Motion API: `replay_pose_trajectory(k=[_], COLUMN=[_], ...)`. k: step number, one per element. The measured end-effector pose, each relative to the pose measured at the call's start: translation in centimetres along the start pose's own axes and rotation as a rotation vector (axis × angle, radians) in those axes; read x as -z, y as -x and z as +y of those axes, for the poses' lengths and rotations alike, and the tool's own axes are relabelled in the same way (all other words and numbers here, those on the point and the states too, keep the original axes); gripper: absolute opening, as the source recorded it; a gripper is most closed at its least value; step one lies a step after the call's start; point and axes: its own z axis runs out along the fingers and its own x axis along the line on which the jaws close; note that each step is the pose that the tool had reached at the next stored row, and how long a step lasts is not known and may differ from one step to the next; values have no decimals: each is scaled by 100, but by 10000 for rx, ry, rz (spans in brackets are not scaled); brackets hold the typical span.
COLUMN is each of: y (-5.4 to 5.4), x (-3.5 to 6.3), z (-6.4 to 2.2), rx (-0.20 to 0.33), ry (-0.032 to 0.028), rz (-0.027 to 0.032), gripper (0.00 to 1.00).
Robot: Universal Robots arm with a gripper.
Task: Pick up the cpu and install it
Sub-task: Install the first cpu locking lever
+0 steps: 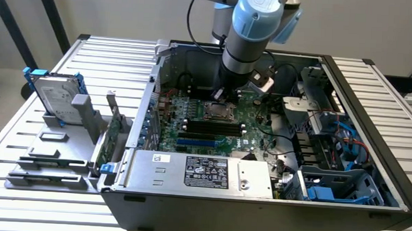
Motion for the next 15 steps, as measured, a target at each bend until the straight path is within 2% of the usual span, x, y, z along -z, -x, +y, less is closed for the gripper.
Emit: replay_pose_trajectory(k=[10, 15], y=[4, -4], x=[-20, -20], z=[8, 18], rx=[199, 302], ry=[-84, -167], rz=[-12, 43], gripper=[11, 11])
